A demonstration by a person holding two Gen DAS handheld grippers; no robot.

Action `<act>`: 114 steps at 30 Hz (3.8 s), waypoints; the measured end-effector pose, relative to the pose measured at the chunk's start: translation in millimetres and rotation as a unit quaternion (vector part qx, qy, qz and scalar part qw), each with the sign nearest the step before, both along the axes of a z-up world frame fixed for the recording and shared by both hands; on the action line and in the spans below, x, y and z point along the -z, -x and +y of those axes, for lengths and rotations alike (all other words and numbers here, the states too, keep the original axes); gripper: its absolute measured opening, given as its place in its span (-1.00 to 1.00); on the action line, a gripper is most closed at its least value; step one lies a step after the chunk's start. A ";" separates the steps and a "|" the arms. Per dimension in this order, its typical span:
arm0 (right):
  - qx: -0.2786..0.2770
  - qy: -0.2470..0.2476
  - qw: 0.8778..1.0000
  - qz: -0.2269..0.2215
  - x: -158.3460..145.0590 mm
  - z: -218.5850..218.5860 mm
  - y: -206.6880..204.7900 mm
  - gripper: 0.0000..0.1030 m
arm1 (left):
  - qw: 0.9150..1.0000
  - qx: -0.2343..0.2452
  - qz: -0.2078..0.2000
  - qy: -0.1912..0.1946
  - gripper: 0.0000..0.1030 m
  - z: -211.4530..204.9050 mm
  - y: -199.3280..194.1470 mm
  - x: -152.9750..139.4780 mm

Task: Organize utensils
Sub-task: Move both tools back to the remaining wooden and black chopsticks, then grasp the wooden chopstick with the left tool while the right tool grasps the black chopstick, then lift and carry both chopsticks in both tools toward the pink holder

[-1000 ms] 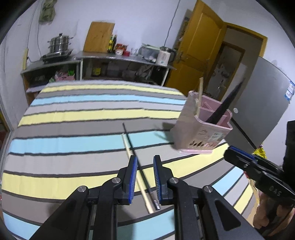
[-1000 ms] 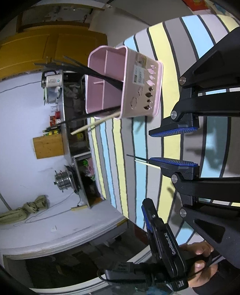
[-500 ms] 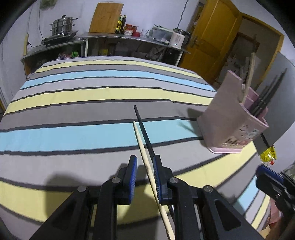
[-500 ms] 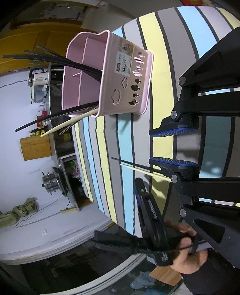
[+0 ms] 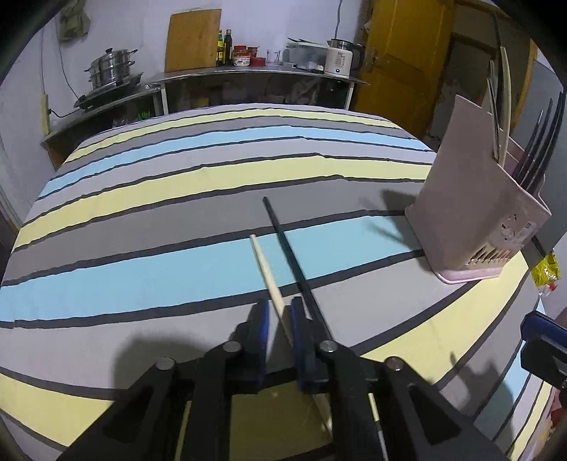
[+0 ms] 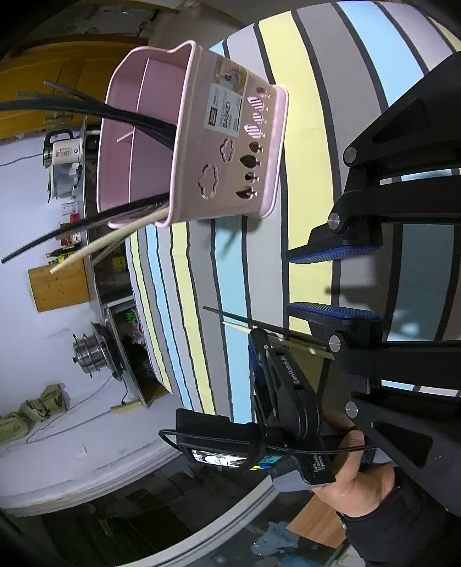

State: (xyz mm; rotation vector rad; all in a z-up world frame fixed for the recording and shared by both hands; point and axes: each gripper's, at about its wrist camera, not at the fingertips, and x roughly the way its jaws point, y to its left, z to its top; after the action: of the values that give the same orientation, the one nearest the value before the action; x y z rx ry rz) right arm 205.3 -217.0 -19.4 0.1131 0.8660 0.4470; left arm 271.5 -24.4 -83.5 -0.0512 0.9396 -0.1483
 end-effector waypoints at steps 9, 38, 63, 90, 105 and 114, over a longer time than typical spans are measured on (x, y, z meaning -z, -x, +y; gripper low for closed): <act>-0.017 0.000 1.000 0.012 12.6 19.0 -10.9 -0.54 | 0.999 -0.039 0.003 0.014 -0.85 69.5 20.6 -0.7; -0.054 0.064 0.995 0.046 63.8 107.4 -102.0 -0.55 | 0.997 -0.065 0.029 0.030 -0.84 103.9 -33.4 1.1; -0.066 0.034 0.997 0.003 10.0 103.9 -80.8 -0.90 | 0.997 -0.052 -0.031 0.051 -0.90 104.6 -5.6 -61.1; -0.031 -0.020 0.996 -0.076 -78.9 45.6 -16.7 -0.90 | 0.992 0.002 -0.090 0.082 -0.90 67.7 61.2 -155.3; -0.002 -0.027 0.995 -0.097 -96.1 11.7 2.4 -0.90 | 0.991 0.050 -0.100 0.079 -0.90 18.8 77.8 -175.6; 0.035 -0.029 0.993 -0.111 -108.8 -28.6 6.9 -0.90 | 0.985 0.090 -0.105 0.105 -0.91 -19.2 65.6 -194.1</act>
State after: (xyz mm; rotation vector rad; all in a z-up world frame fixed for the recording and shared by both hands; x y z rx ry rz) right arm 198.4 -245.6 89.4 0.1442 0.6297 0.4095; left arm 205.8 -43.6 110.6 -0.1417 0.7151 -0.4129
